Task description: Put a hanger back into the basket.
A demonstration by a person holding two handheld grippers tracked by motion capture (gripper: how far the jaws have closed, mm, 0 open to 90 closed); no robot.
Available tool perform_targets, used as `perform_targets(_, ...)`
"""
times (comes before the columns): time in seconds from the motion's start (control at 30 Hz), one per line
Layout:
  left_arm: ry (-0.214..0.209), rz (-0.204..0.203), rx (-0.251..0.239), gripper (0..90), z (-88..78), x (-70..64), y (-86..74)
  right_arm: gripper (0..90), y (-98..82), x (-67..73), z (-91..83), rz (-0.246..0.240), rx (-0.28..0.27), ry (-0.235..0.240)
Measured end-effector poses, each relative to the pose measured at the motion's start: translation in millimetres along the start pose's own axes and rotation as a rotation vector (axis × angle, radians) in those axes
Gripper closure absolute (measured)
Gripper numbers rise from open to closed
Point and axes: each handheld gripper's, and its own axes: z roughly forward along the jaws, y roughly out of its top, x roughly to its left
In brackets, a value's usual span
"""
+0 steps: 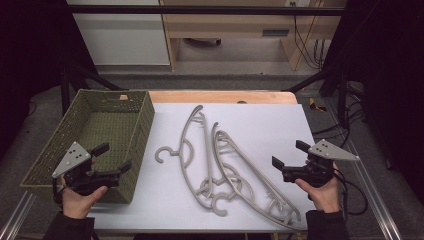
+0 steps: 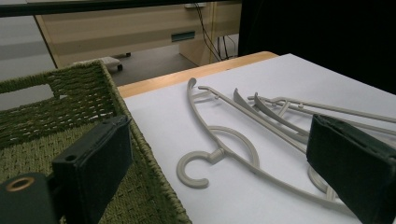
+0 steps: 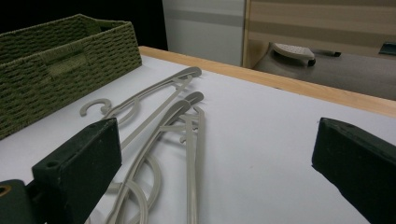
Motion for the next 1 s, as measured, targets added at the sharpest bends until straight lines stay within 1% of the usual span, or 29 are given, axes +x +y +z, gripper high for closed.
perform_targets(0.23,-0.013,0.012,0.003,6.9,2.4,-7.9,0.3,2.1,0.8,1.2,-0.5,-0.005,0.006,0.001)
perform_targets(0.43,-0.022,0.026,0.008,7.2,4.7,-14.2,0.3,2.9,3.0,9.4,2.0,-0.042,0.048,0.000)
perform_targets(0.47,-0.023,0.028,0.008,7.2,5.0,-14.9,0.2,3.2,4.0,13.6,2.9,-0.054,0.063,0.010)
perform_targets(0.5,-0.024,0.029,0.008,7.2,5.3,-15.3,0.1,3.2,4.0,13.6,2.9,-0.054,0.063,0.010)
perform_targets(0.57,-0.027,0.029,0.010,7.3,6.0,-16.4,-0.2,3.5,4.6,18.0,4.2,-0.057,0.084,0.019)
perform_targets(0.6,-0.029,0.032,0.013,7.4,7.1,-17.6,-0.6,3.7,4.8,22.3,6.7,-0.066,0.108,0.033)
perform_targets(0.63,-0.029,0.032,0.013,7.4,7.1,-17.6,-0.6,3.7,4.8,22.3,6.7,-0.066,0.108,0.033)
perform_targets(0.77,-0.035,0.036,0.019,7.5,8.0,-20.4,-1.1,5.1,3.7,33.1,12.2,-0.099,0.180,0.060)
perform_targets(0.8,-0.036,0.036,0.020,7.5,8.2,-21.0,-1.2,5.8,1.9,40.7,15.8,-0.117,0.222,0.053)
perform_targets(0.83,-0.037,0.036,0.020,7.5,8.4,-21.6,-1.3,5.8,1.9,40.7,15.8,-0.117,0.222,0.053)
perform_targets(0.87,-0.041,0.038,0.023,7.5,8.9,-23.4,-1.8,6.3,-0.5,47.9,19.0,-0.150,0.268,0.048)
perform_targets(0.9,-0.041,0.038,0.023,7.5,8.9,-23.4,-1.8,7.2,-1.7,51.3,20.1,-0.164,0.292,0.048)
perform_targets(0.93,-0.041,0.042,0.024,7.5,9.3,-24.5,-2.0,8.1,-3.4,54.1,21.5,-0.173,0.305,0.051)
perform_targets(0.97,-0.043,0.045,0.025,7.5,9.5,-25.3,-2.1,8.1,-3.4,54.1,21.5,-0.173,0.305,0.051)
perform_targets(1.0,-0.046,0.042,0.026,7.5,9.8,-26.4,-2.3,8.4,-5.2,56.4,22.3,-0.175,0.320,0.055)
